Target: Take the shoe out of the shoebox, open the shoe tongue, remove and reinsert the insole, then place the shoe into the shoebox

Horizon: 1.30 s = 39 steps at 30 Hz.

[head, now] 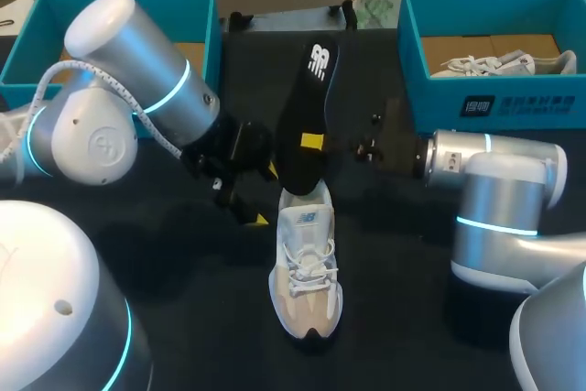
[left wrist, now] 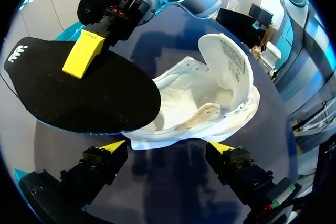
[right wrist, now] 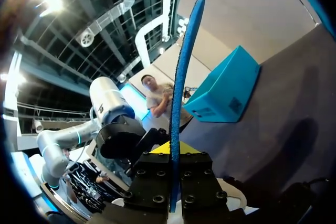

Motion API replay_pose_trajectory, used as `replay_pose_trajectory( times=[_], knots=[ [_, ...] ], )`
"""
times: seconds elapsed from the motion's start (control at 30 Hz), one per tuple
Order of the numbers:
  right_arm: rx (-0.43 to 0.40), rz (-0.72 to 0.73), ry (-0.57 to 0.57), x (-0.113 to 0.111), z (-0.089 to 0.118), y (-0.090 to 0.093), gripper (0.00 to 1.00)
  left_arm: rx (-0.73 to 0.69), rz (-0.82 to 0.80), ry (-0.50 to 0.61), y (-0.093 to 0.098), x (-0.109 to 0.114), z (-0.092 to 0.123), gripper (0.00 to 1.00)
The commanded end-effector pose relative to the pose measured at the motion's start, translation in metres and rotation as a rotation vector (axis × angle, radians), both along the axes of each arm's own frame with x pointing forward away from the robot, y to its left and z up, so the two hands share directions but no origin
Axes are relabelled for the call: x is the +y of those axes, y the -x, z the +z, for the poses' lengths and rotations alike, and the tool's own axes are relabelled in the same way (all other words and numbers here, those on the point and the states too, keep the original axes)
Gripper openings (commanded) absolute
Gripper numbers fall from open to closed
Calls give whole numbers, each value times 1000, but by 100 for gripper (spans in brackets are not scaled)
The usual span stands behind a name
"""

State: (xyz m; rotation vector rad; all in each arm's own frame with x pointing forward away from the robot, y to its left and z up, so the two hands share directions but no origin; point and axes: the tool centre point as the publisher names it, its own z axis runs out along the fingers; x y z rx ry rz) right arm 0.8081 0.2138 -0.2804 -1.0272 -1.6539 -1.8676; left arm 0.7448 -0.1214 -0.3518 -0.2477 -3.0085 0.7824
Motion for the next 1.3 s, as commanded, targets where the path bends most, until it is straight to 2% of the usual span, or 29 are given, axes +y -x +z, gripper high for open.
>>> replay_pose_trajectory(
  times=[0.03,0.7,1.3],
  knots=[
    [-1,-4,-4,0,-1,4,0,10,8,-7,-1,-1,-2,100],
    [-14,-28,-70,8,-8,12,0,10,8,-7,-1,-1,-2,100],
    [-70,10,-133,-5,-20,12,0,10,8,-7,-1,-1,-2,100]
  ],
)
